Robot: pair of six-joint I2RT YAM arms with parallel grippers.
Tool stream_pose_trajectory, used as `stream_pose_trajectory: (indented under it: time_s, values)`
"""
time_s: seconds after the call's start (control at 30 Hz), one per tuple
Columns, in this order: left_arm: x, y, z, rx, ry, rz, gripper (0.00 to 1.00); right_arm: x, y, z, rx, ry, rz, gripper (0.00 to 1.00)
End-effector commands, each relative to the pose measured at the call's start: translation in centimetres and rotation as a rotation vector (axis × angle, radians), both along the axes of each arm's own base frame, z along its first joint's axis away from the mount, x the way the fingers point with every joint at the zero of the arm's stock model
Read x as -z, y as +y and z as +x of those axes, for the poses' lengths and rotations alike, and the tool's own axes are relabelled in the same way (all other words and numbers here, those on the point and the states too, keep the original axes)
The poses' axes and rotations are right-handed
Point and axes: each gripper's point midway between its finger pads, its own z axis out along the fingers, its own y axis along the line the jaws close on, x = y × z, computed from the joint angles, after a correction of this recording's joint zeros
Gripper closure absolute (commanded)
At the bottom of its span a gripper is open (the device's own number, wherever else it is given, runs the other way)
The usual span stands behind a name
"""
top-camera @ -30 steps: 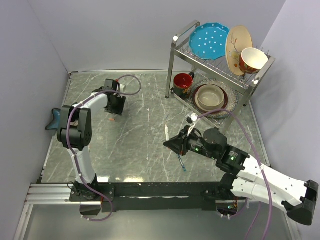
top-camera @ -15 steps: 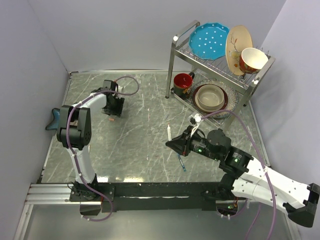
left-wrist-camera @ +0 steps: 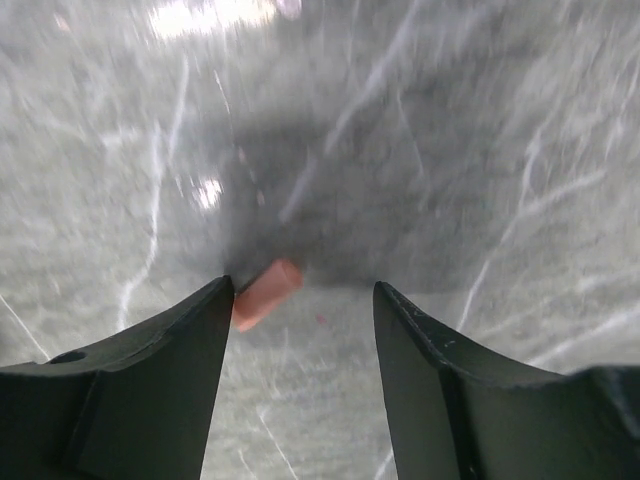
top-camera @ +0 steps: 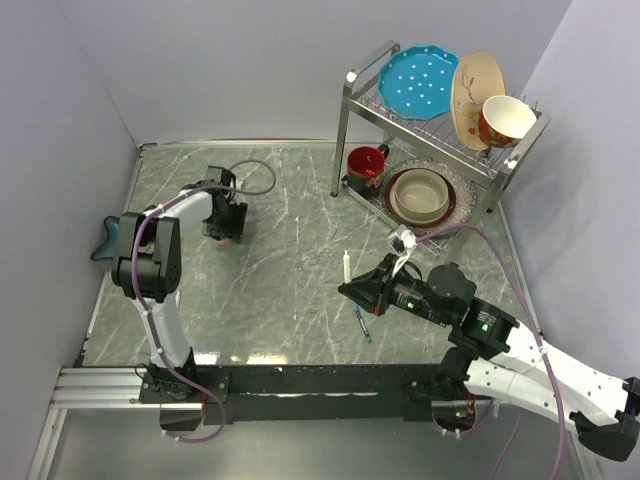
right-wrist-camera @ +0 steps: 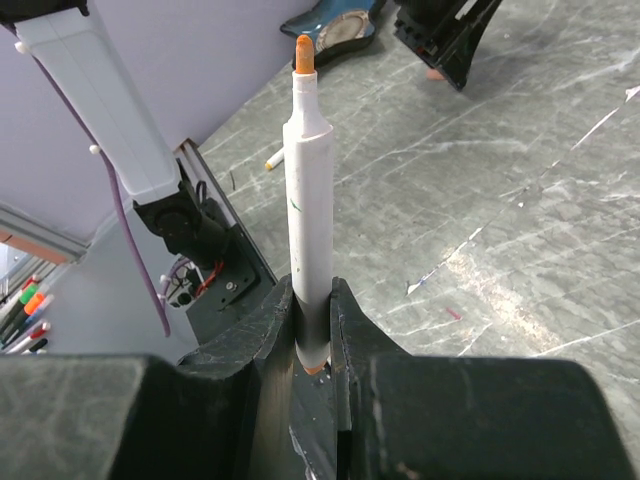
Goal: Insert the pens into the pen caps
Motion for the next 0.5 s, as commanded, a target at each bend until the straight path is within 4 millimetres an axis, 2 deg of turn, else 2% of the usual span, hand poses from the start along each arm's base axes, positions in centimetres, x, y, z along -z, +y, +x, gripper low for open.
stream_pose_trajectory:
  time_s: [0.0,0.07,0.23,0.47]
  values:
    - [-1.8,-0.5,-2.2,-0.011,0.014,-0.051,0.37,-0.9,-0.3,-0.2,0.004,-0.016,0.035,1.00]
    - [-1.8,-0.7,-2.8,-0.011,0.021,-0.065,0.38,-0.9,-0.3,-0.3,0.000,-0.010,0.042,1.00]
    - [-1.5,-0.6,-2.7,-0.022,0.018,-0.060,0.40,-0.6,-0.4,-0.4,0.003,-0.007,0.039,1.00]
    - [-1.5,0.9,-1.1,-0.064,-0.013,0.025,0.43,-0.2,-0.6,-0.3,0.012,-0.003,0.030,1.00]
